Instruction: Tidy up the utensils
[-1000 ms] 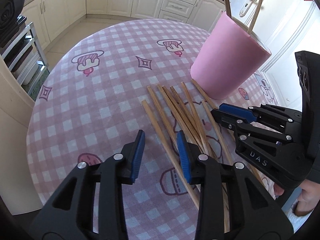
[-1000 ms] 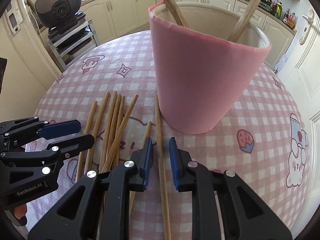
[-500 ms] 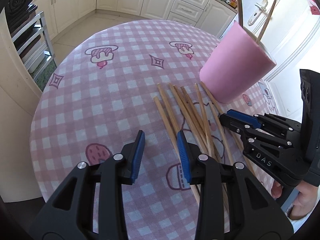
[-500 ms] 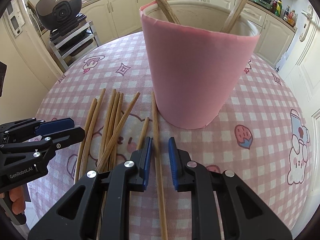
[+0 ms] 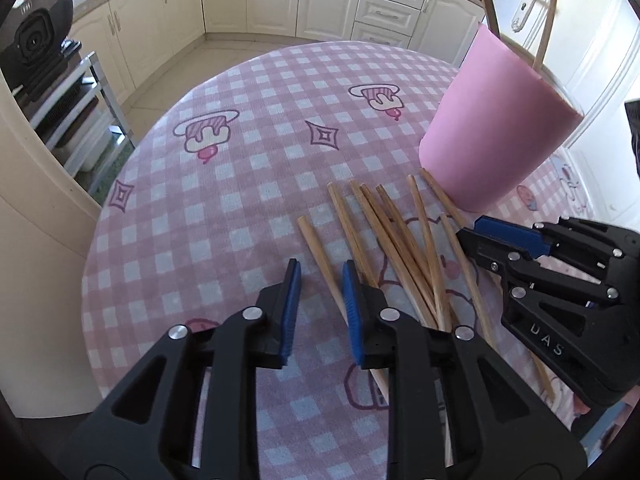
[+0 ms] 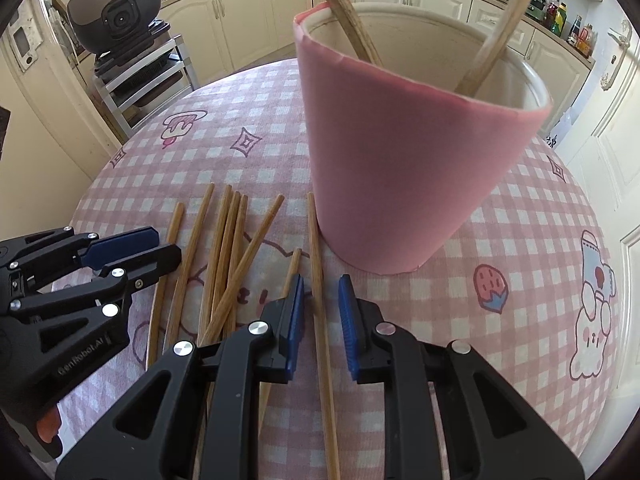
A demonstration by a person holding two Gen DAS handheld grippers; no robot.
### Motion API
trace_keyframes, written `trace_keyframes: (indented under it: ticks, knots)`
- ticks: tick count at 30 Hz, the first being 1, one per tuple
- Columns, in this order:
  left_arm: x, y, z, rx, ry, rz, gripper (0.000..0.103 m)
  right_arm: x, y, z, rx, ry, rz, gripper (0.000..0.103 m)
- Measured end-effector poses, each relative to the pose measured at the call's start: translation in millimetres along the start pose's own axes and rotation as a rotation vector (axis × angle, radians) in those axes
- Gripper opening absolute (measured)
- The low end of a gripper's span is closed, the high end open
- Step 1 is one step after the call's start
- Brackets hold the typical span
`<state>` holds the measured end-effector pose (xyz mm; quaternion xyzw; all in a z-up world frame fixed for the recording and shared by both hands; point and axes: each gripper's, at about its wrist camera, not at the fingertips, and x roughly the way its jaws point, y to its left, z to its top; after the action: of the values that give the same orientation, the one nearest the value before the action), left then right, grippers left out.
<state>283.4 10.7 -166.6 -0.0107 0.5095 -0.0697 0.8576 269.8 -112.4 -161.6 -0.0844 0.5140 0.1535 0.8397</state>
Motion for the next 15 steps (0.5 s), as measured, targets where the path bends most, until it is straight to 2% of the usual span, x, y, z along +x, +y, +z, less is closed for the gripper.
trace_keyframes:
  ticks: [2,3,8,12,15]
  knots:
    - [-0.3,-2.6,0.6,0.01,-0.007,0.001,0.017,0.7,2.2,1.5,-0.014,0.003,-0.005,0.009]
    - [-0.9,-1.1,0.5,0.003,-0.008,-0.012,0.012,0.4,2.2,1.6,-0.015,0.007,-0.001,0.005]
    - [-7.6,6.0,-7.7,0.019,-0.027,-0.036,0.01,-7.4,-4.7,-6.8,0.017,0.019,0.084,0.005]
    - [-15.0,12.3,-10.7,-0.014,-0.028,-0.076,0.006,-22.8,-11.9,-15.2,0.045,-0.013,0.133,0.005]
    - [-30.2,10.8,-11.3,-0.004,-0.067,-0.068,0.006,-38.9,-15.3,-19.1,0.06,-0.05,0.162,0.005]
